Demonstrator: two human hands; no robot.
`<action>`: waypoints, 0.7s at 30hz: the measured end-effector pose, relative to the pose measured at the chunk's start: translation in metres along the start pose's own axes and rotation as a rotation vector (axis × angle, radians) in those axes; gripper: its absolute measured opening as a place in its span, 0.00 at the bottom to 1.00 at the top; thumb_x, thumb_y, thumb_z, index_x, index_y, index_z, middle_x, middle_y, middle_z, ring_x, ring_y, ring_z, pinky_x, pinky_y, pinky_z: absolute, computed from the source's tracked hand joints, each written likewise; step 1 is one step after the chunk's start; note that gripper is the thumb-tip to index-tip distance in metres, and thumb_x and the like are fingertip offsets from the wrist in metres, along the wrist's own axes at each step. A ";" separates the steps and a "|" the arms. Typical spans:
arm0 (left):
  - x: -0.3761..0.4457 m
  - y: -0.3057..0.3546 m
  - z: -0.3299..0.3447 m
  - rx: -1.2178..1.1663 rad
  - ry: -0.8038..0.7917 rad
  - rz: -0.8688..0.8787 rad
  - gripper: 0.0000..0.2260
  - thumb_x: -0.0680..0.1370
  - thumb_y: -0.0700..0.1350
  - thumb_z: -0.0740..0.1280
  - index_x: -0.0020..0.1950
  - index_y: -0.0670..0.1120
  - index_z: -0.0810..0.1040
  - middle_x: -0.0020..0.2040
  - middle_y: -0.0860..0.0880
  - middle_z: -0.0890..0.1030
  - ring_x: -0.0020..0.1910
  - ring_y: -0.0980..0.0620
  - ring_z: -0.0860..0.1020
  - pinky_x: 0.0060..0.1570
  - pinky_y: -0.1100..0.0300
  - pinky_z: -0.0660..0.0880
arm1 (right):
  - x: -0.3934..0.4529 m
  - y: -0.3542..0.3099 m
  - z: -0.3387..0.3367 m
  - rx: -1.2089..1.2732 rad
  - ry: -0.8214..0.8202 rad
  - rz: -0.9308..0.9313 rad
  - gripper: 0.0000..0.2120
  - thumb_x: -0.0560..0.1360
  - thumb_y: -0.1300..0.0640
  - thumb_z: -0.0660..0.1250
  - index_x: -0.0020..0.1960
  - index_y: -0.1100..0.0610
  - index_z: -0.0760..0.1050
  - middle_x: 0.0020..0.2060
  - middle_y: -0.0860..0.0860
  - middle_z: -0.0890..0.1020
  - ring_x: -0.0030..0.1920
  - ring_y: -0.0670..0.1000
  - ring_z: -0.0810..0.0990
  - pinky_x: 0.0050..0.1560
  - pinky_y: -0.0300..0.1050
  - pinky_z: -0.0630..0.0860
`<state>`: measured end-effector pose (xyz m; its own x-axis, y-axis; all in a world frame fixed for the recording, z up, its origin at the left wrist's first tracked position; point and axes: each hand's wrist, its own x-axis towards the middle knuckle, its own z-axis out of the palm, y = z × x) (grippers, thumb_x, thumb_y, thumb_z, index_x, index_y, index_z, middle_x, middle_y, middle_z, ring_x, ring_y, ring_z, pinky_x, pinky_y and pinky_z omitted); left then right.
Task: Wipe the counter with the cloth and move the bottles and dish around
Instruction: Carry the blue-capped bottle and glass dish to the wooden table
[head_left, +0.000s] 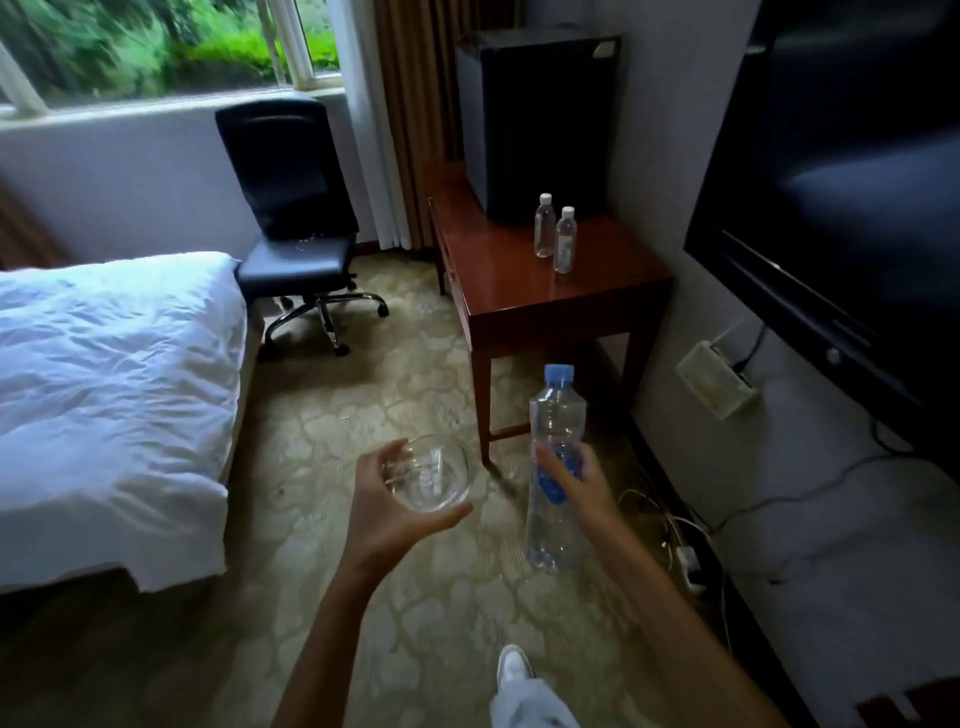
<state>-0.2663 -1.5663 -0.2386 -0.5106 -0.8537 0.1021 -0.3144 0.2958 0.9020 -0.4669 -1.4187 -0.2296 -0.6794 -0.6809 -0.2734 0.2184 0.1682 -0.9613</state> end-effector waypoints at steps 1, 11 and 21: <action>0.029 -0.003 0.004 0.004 -0.001 -0.001 0.54 0.53 0.62 0.87 0.75 0.52 0.67 0.66 0.56 0.73 0.62 0.59 0.76 0.58 0.61 0.80 | 0.028 -0.008 0.007 0.008 -0.002 0.005 0.34 0.72 0.40 0.70 0.72 0.54 0.68 0.60 0.49 0.78 0.57 0.48 0.81 0.55 0.46 0.80; 0.297 -0.021 0.003 0.045 -0.041 0.039 0.54 0.53 0.65 0.86 0.74 0.51 0.68 0.64 0.55 0.74 0.61 0.59 0.77 0.56 0.65 0.78 | 0.275 -0.095 0.073 0.052 0.002 0.002 0.30 0.72 0.42 0.72 0.69 0.51 0.67 0.60 0.51 0.79 0.59 0.52 0.81 0.56 0.51 0.80; 0.588 -0.075 0.039 0.084 -0.276 0.117 0.53 0.52 0.62 0.86 0.72 0.49 0.70 0.63 0.52 0.72 0.60 0.57 0.75 0.62 0.64 0.76 | 0.494 -0.116 0.133 0.080 0.213 0.013 0.29 0.72 0.50 0.75 0.69 0.52 0.67 0.59 0.51 0.81 0.55 0.46 0.82 0.51 0.40 0.77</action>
<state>-0.5741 -2.0738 -0.2630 -0.7419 -0.6662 0.0752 -0.2995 0.4297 0.8519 -0.7346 -1.8690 -0.2480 -0.8067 -0.5119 -0.2954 0.2777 0.1130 -0.9540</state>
